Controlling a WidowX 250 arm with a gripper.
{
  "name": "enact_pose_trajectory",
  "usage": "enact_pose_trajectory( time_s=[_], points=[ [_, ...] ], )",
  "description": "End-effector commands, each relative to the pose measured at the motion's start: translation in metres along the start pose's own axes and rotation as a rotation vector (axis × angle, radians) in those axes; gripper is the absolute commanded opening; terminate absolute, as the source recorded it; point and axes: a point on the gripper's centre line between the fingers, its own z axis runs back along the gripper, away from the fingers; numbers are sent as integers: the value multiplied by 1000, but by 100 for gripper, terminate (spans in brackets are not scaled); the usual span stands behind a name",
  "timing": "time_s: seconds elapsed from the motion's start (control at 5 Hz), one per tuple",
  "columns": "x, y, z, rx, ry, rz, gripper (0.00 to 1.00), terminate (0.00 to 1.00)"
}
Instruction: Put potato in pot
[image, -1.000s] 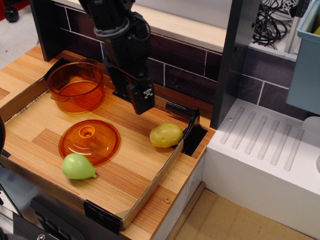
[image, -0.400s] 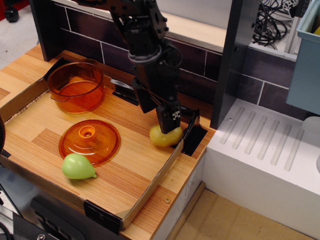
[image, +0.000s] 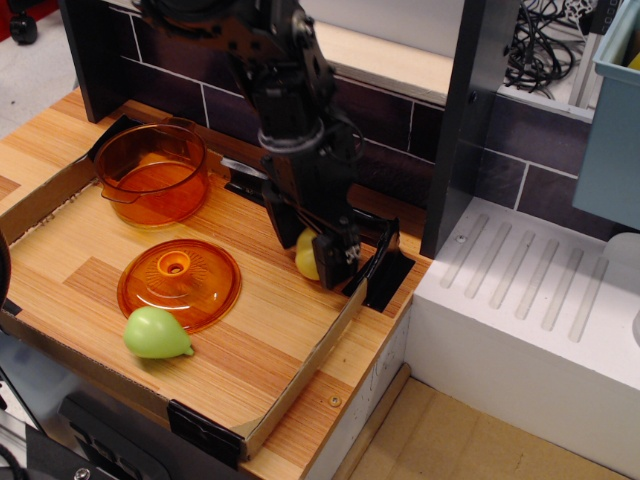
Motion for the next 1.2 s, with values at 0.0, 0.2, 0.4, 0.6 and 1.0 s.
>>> enact_pose_trajectory(
  time_s=[0.0,0.2,0.4,0.6,1.0],
  points=[
    [-6,3,3,6,-3,30,0,0],
    [-9,10,31,23,-46,63,0,0],
    [-24,26,77,42,-111,165,0,0],
    [-40,51,103,67,-110,312,0,0],
    [-59,112,113,103,-26,475,0,0]
  ],
)
